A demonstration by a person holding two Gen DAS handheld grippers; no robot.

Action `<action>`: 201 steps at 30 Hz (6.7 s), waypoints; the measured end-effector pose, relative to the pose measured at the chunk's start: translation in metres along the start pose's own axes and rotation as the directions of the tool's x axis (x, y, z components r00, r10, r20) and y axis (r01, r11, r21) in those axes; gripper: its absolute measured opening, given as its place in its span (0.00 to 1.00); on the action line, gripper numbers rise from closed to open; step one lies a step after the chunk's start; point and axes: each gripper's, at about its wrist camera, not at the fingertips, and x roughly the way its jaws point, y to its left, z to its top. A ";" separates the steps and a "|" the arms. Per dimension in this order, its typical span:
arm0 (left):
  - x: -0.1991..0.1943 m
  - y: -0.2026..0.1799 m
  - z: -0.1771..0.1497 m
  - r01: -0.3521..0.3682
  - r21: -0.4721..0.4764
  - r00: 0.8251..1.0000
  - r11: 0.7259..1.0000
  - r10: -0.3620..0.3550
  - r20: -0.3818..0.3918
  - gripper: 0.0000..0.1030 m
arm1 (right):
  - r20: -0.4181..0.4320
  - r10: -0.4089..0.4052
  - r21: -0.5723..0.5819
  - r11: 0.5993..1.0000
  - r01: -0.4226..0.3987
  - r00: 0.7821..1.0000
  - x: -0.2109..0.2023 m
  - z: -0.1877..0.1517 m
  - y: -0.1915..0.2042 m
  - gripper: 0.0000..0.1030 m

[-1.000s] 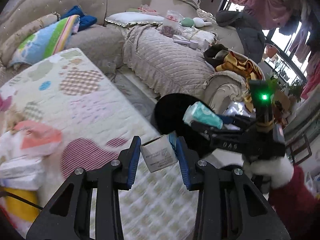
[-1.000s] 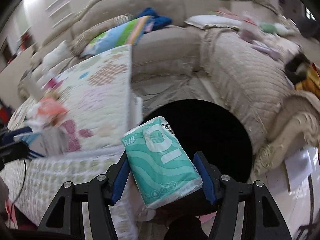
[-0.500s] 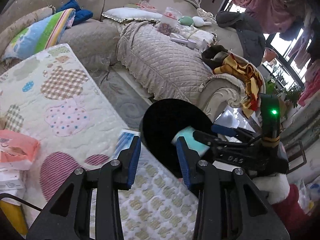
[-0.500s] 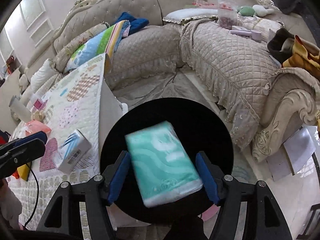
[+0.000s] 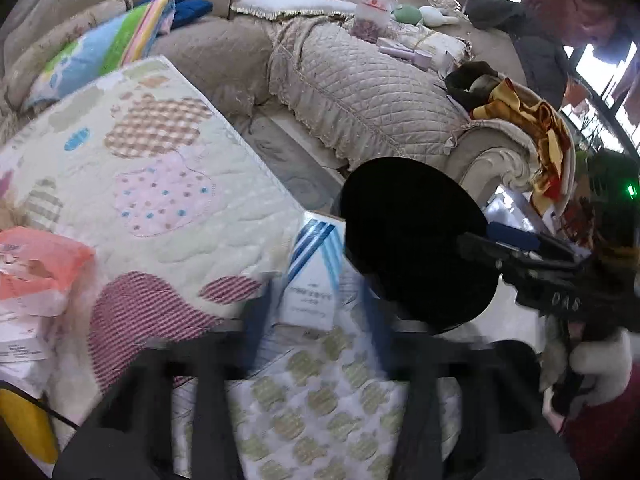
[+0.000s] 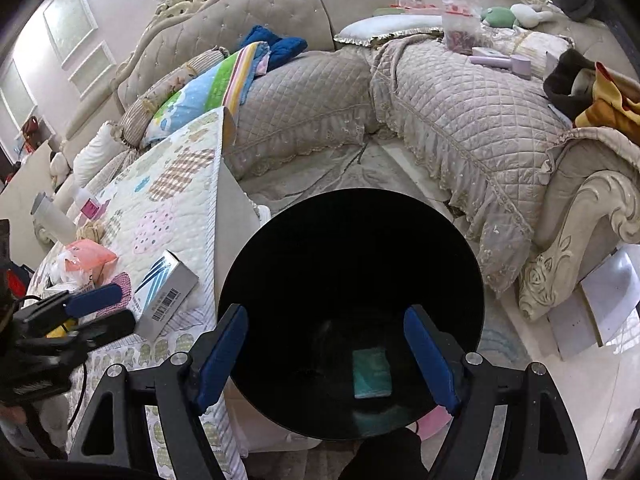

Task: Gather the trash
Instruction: 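Open the right gripper over the bin while the left gripper releases the white box, then move both tools back over the items on the table, then grasp the red plastic bag with the left gripper while right grasps white-blue medicine box, then carry both items over the black bin and open both grippers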

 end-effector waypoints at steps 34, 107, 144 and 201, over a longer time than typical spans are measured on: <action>-0.045 0.018 -0.006 -0.015 -0.079 0.995 0.997 0.023 0.097 0.47 | 0.038 -0.065 -0.074 0.995 0.068 0.997 -0.013 -0.001 0.030 0.76; -0.180 0.309 -0.177 -0.296 -0.526 0.928 0.797 0.371 0.039 0.61 | -0.230 0.286 -0.502 0.784 -0.365 0.930 0.077 -0.007 0.349 0.78; -0.195 0.294 -0.169 -0.218 -0.526 0.939 0.822 0.324 0.117 0.35 | -0.287 0.314 -0.429 0.803 -0.414 0.905 0.074 0.007 0.310 0.39; -0.166 0.102 -0.043 0.000 -0.193 0.973 0.981 0.045 0.227 0.35 | -0.047 0.072 -0.426 0.901 -0.085 0.996 0.015 -0.001 0.173 0.42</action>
